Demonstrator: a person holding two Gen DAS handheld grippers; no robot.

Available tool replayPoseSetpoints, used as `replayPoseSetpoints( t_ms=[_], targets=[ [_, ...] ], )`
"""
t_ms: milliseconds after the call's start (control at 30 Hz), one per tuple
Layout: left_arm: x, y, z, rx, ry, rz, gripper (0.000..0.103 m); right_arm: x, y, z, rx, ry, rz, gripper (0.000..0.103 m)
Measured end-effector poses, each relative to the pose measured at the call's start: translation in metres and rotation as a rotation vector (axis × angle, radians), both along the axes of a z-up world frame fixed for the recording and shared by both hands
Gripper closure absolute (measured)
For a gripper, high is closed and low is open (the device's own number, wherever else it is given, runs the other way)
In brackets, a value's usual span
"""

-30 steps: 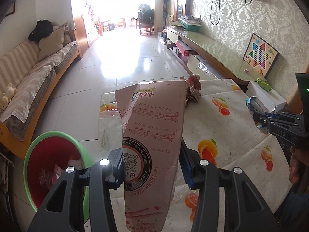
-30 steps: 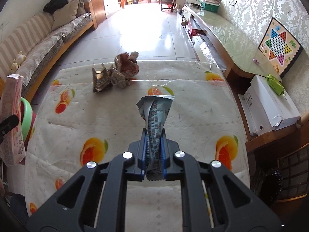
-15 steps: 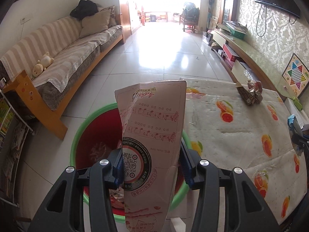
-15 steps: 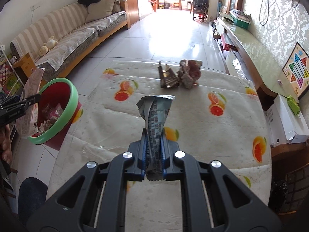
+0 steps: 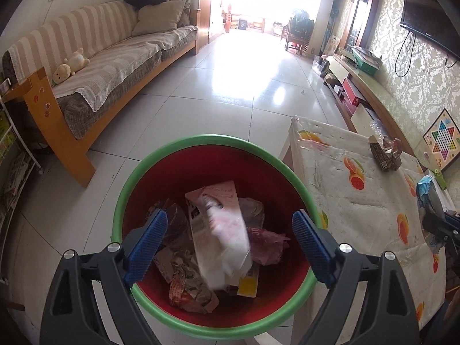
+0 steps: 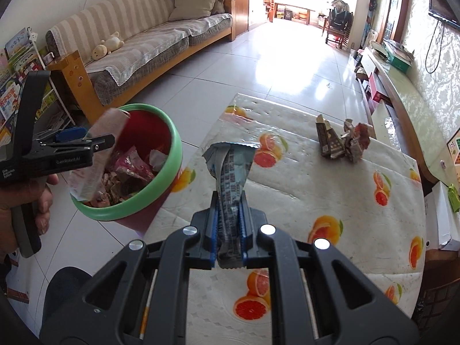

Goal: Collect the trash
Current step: 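Carry the paper box to the red bin and open the left tool, then lower the grey wrapper into the red bin and open the right tool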

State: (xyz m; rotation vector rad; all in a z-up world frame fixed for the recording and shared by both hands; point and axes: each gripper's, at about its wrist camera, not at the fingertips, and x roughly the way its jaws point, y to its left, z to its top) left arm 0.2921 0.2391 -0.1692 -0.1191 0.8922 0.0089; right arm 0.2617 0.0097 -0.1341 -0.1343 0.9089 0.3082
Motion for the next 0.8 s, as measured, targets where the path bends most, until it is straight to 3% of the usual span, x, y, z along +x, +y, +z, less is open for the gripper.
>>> replayPoseSetpoints(
  t_ms=[200,467,800],
  targets=[
    [-0.023,0.017,0.006,-0.034,-0.046,0.035,0.014,0.007,0.026,0.004,0.0,-0.008,0.037,0.091],
    [-0.055,0.035,0.028,-0.014,-0.131,0.117,0.01,0.018,0.078,0.009,0.037,-0.024,0.142,0.091],
    [-0.086,0.066,0.022,0.009,-0.125,0.167,0.01,0.044,0.159,-0.008,0.02,0.021,0.261,0.091]
  ],
)
